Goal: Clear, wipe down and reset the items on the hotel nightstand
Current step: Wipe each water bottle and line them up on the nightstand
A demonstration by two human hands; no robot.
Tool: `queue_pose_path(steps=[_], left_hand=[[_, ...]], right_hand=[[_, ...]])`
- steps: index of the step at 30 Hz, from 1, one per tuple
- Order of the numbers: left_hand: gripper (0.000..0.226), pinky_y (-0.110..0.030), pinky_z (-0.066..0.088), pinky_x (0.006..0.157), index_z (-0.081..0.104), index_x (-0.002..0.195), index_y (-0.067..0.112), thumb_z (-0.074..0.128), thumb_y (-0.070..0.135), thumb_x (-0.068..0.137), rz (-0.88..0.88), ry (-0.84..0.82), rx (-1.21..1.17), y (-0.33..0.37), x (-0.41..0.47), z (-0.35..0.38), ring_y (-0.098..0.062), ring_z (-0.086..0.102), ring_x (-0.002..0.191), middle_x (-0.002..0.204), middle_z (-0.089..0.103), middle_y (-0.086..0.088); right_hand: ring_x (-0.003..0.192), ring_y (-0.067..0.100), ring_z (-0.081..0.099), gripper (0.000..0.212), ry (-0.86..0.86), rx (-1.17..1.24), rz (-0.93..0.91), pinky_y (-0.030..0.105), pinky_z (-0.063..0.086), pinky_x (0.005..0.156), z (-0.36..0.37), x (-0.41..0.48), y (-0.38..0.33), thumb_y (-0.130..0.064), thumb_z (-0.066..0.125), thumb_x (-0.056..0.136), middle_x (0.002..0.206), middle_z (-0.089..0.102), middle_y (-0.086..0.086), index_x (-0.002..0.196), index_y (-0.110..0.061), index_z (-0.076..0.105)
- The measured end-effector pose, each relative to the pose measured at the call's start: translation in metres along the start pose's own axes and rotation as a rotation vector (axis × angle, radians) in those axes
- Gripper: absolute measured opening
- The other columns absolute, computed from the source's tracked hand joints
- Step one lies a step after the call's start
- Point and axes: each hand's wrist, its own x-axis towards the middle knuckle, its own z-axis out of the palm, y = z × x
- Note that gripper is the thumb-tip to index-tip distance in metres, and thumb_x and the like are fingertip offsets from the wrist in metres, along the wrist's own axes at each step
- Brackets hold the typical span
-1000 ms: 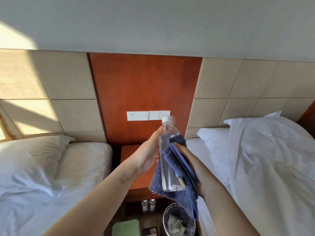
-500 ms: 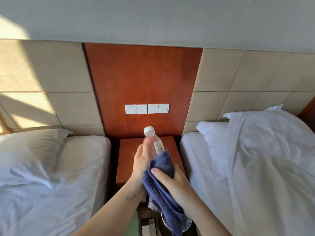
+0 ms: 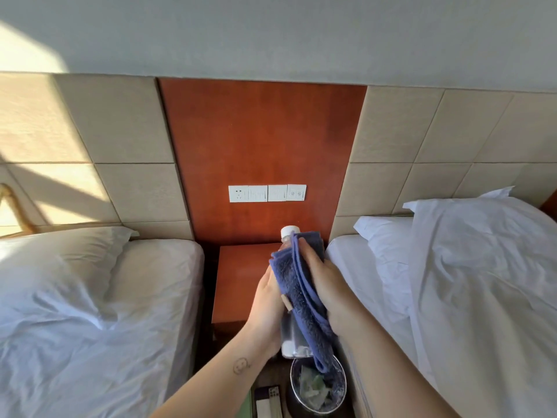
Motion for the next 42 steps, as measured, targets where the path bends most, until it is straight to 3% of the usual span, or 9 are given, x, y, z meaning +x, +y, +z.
queue_pose_path(steps=[7,9,12,15,20,27,31,36,42], left_hand=[[0.022,-0.026,0.049,0.072,0.061,0.090,0.018,0.053,0.037,0.096,-0.001,0.077,-0.126,0.015,0.007,-0.006,-0.006,0.061,0.060,0.072,0.062,-0.005],[0.015,-0.015,0.046,0.078,0.054,0.096,0.036,0.052,0.050,0.090,0.053,0.090,0.001,0.020,0.012,-0.014,0.004,0.060,0.076,0.087,0.061,0.012],[0.025,-0.029,0.045,0.079,0.054,0.099,0.033,0.060,0.054,0.087,0.046,0.163,0.012,0.024,0.012,-0.027,-0.008,0.059,0.082,0.093,0.059,0.009],[0.057,-0.042,0.048,0.082,0.064,0.086,0.021,0.059,0.076,0.073,-0.076,0.218,-0.206,0.016,0.019,-0.045,-0.022,0.063,0.073,0.080,0.064,-0.005],[0.042,-0.032,0.045,0.063,0.057,0.082,0.014,0.042,0.050,0.099,-0.016,0.334,-0.278,0.019,0.008,-0.058,-0.019,0.057,0.067,0.071,0.059,-0.003],[0.043,-0.035,0.048,0.067,0.062,0.107,0.014,0.043,0.052,0.098,-0.085,0.392,-0.356,0.032,0.002,-0.090,-0.026,0.065,0.084,0.096,0.067,-0.013],[0.046,-0.038,0.051,0.072,0.064,0.108,0.013,0.044,0.053,0.097,-0.059,0.432,-0.299,0.030,0.002,-0.104,-0.030,0.067,0.087,0.097,0.069,-0.014],[0.050,-0.038,0.049,0.076,0.070,0.100,0.011,0.051,0.057,0.089,-0.144,0.244,-0.441,0.032,-0.008,-0.114,-0.025,0.062,0.078,0.092,0.068,-0.009],[0.045,-0.027,0.049,0.057,0.057,0.086,0.014,0.049,0.057,0.082,-0.254,-0.112,-0.480,0.045,-0.015,-0.114,-0.018,0.055,0.059,0.078,0.053,-0.007]], right_hand=[[0.059,0.006,0.069,0.036,-0.094,-0.007,0.032,0.018,0.050,0.054,0.004,-0.016,0.017,-0.052,0.055,0.092,0.066,0.073,-0.004,0.088,-0.019,0.068],[0.062,0.011,0.071,0.037,-0.142,-0.064,0.019,0.020,0.054,0.055,0.010,-0.025,0.024,-0.050,0.057,0.092,0.072,0.074,0.001,0.101,-0.015,0.066],[0.084,0.010,0.071,0.053,-0.122,-0.230,-0.047,0.032,0.058,0.081,0.019,-0.029,0.035,-0.067,0.062,0.076,0.096,0.073,-0.004,0.113,-0.028,0.059],[0.084,0.000,0.067,0.036,-0.091,-0.361,-0.107,0.017,0.053,0.075,0.026,-0.027,0.034,-0.059,0.059,0.085,0.095,0.070,-0.010,0.113,-0.036,0.057],[0.065,-0.008,0.061,0.015,-0.038,-0.458,-0.251,0.008,0.040,0.054,0.041,-0.018,0.027,-0.043,0.055,0.094,0.070,0.066,-0.013,0.093,-0.031,0.064],[0.076,-0.005,0.062,0.006,-0.078,-0.597,-0.388,0.017,0.042,0.065,0.060,-0.005,0.016,-0.035,0.057,0.093,0.078,0.067,-0.016,0.092,-0.030,0.061],[0.089,0.001,0.063,0.047,-0.128,-0.631,-0.412,0.025,0.048,0.082,0.063,-0.003,0.008,-0.018,0.056,0.089,0.097,0.062,-0.035,0.123,-0.049,0.045],[0.090,0.010,0.064,0.043,-0.073,-0.738,-0.385,0.033,0.052,0.080,0.068,0.013,0.000,-0.010,0.046,0.081,0.099,0.067,-0.015,0.109,-0.040,0.056],[0.083,0.021,0.061,0.019,-0.112,-0.769,-0.259,0.030,0.045,0.070,0.087,0.030,0.011,-0.037,0.044,0.080,0.100,0.063,0.006,0.090,-0.034,0.059]])
